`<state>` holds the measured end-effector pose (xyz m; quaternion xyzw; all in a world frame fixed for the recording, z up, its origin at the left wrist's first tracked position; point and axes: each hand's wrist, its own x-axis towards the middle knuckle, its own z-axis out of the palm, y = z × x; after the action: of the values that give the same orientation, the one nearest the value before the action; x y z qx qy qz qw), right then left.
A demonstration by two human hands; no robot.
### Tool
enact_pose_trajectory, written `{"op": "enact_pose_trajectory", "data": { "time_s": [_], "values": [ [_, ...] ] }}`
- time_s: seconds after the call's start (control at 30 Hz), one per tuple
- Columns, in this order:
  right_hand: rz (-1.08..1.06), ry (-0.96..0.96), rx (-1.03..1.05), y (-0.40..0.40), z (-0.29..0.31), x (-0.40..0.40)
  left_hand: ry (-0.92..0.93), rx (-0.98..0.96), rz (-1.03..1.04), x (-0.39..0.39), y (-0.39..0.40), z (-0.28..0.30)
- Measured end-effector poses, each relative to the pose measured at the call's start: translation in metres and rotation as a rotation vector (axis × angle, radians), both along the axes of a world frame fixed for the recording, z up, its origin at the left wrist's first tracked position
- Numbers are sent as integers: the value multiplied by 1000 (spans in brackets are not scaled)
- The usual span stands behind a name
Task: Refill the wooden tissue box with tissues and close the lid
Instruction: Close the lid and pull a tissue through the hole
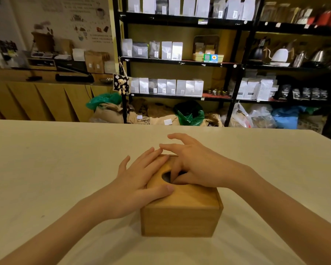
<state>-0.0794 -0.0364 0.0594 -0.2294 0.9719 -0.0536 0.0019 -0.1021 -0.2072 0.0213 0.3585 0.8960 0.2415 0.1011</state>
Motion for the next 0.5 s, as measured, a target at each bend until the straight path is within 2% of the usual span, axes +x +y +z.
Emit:
{"op": "enact_pose_trajectory", "data": {
  "time_s": [0.5],
  "values": [
    [87, -43, 102, -2, 8, 0, 8, -33, -63, 4, 0, 3]
  ]
}}
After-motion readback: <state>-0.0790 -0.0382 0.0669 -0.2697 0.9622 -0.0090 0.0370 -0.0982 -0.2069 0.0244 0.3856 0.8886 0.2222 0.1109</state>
